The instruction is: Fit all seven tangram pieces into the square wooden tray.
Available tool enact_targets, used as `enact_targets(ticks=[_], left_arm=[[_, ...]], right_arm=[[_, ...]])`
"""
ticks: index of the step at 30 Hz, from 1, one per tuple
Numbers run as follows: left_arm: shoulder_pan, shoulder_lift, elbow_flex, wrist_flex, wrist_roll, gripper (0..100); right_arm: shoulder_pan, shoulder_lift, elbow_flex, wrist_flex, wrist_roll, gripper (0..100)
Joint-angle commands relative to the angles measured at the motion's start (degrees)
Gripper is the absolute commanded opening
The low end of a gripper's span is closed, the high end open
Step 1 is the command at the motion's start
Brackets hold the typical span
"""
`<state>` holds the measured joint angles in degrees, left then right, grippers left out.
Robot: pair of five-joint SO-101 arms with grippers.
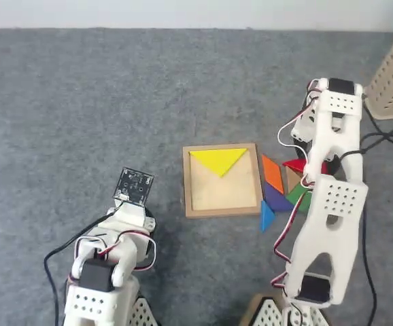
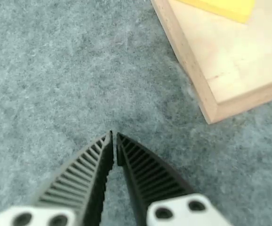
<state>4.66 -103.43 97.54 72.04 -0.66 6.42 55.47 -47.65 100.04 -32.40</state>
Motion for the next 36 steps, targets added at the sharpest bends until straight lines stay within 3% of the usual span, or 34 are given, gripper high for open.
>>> enact_targets(ticks=[1, 8, 15, 24, 27, 32, 36], left_arm=[[-0.2, -1.1, -1.0, 0.4, 0.4, 1], [-0.2, -1.1, -1.0, 0.4, 0.4, 1], [-0.2, -1.1, -1.0, 0.4, 0.4, 1], [-0.2, -1.1, -1.0, 0.4, 0.4, 1], [-0.2, -1.1, -1.0, 0.4, 0.4, 1], [-0.2, -1.1, -1.0, 0.4, 0.4, 1], [-0.2, -1.1, -1.0, 0.4, 0.4, 1]], right_arm=[[0.8, 1.6, -0.2, -0.8, 1.5, 30.3], [2.1, 2.2, -3.2, -0.3, 7.3, 29.7], [4.6, 2.5, -8.0, -1.2, 22.2, 12.5], [4.7, 2.1, -12.1, -0.7, 34.2, 0.2], [4.7, 1.9, -12.6, -0.7, 37.4, 0.6], [5.6, 0.5, -16.9, 2.5, 34.6, 3.3], [5.1, -2.5, -17.0, 2.9, 27.1, 9.6]])
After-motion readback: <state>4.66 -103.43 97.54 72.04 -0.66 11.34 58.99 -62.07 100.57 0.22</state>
